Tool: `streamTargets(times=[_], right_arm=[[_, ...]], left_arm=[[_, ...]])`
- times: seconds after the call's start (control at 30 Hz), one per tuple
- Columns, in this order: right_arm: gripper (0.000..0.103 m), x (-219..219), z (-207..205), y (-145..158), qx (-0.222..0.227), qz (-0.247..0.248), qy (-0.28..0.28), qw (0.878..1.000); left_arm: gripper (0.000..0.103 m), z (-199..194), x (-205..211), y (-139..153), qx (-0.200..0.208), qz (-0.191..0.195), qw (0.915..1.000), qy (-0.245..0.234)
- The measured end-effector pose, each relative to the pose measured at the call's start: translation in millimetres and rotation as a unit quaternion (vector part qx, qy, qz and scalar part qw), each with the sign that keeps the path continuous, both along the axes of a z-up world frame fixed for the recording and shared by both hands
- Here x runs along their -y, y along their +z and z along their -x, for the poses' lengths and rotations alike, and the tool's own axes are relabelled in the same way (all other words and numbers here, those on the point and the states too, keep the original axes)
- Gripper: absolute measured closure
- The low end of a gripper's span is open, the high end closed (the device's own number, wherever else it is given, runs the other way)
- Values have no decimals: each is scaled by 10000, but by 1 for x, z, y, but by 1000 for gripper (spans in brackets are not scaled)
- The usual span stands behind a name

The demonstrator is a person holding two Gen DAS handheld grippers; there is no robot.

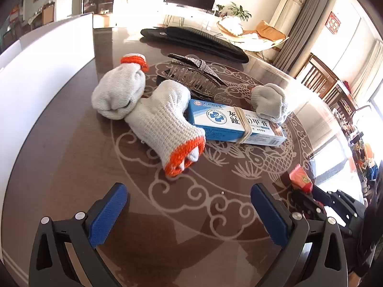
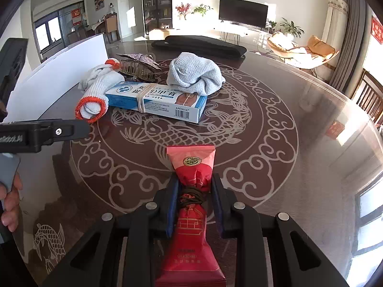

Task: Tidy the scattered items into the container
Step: 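Lift the red packet with the right tool while the left tool grasps an orange-cuffed white glove, then lift the glove with the left tool while the right tool holds the red packet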

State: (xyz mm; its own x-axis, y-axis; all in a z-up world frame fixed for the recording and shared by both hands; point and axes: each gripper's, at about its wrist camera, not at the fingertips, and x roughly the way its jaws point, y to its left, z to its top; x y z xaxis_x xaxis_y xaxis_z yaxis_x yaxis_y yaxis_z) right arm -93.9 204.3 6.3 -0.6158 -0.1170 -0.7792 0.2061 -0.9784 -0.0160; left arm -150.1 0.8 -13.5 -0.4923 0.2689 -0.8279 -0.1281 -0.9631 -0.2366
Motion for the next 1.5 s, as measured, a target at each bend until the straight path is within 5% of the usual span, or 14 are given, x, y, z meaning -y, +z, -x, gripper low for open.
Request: streamTargets(times=[0.17, 0.23, 0.3, 0.33, 0.37, 0.6, 0.7, 0.83, 1.13, 1.23, 1.5], right_arm=[[77, 1, 1, 1, 11, 46, 2, 10000], [77, 0, 1, 1, 11, 48, 2, 10000], [77, 1, 2, 1, 12, 52, 2, 10000], [77, 1, 3, 1, 13, 59, 2, 10000], [77, 1, 3, 1, 13, 64, 3, 10000], [76, -2, 1, 2, 48, 320, 89, 9994], [76, -2, -13, 2, 38, 286, 142, 9995], [65, -4, -15, 2, 73, 427, 235, 9988], [37, 14, -18, -1, 70, -34, 409, 9991], [36, 7, -16, -1, 118, 162, 355, 9992], [34, 10, -16, -2, 108, 37, 347, 9993]], left_arm=[[0, 47, -18, -5, -55, 571, 9982, 196], [0, 53, -14, -5, -175, 464, 9983, 319], [20, 50, -5, -4, -367, 407, 9976, 413], [48, 47, -2, -3, -433, 549, 9968, 391], [61, 43, 1, -3, -478, 583, 9967, 289], [64, -32, 8, -2, -248, 680, 9954, -632], [58, -66, 3, -1, -181, 874, 9918, -919], [17, -75, -1, -9, -472, 1198, 9887, -768], [12, -64, 5, -13, -596, 1098, 9908, -525], [0, -62, 5, -16, -483, 1123, 9911, -530], [0, -63, 4, -17, -489, 1124, 9912, -496]])
